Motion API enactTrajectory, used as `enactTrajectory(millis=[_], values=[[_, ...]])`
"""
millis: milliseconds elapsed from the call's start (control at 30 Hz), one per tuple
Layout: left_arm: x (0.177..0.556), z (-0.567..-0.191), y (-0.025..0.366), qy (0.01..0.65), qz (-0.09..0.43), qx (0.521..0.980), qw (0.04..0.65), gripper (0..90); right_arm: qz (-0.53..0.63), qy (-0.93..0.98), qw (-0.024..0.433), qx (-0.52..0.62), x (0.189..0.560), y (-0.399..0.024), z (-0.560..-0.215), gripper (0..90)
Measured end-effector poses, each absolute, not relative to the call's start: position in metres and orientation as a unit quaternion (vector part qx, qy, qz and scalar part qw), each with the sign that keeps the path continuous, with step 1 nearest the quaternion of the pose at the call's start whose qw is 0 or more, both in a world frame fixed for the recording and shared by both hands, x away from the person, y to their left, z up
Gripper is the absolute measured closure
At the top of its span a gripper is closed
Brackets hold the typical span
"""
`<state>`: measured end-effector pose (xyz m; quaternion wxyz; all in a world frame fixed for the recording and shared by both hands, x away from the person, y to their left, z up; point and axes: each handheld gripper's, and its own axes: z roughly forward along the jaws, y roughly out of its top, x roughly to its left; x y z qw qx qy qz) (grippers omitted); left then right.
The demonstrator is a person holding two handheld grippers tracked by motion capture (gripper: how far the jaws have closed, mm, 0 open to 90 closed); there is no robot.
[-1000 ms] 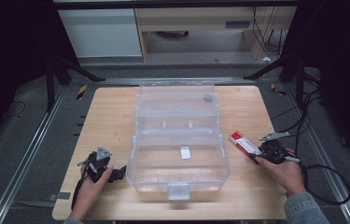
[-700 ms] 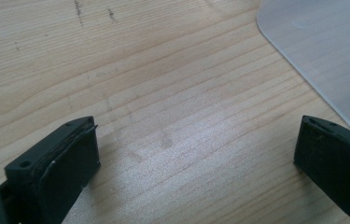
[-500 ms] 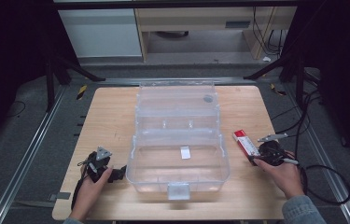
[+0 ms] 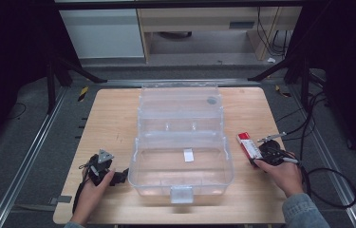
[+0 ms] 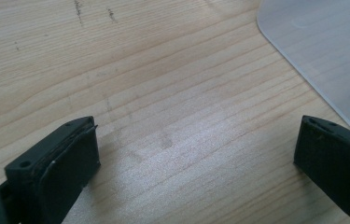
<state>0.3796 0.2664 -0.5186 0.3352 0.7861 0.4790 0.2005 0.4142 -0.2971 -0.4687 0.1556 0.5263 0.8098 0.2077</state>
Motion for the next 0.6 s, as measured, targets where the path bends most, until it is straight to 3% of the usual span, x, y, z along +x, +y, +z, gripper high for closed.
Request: enactTrajectory(millis=[600], values=[[0.38,-0.519,0.266,0.478,0.2,0.787,0.336,0.0,0.167,0.825,0.13,0.523,0.426,-0.292,-0.466,47.1]])
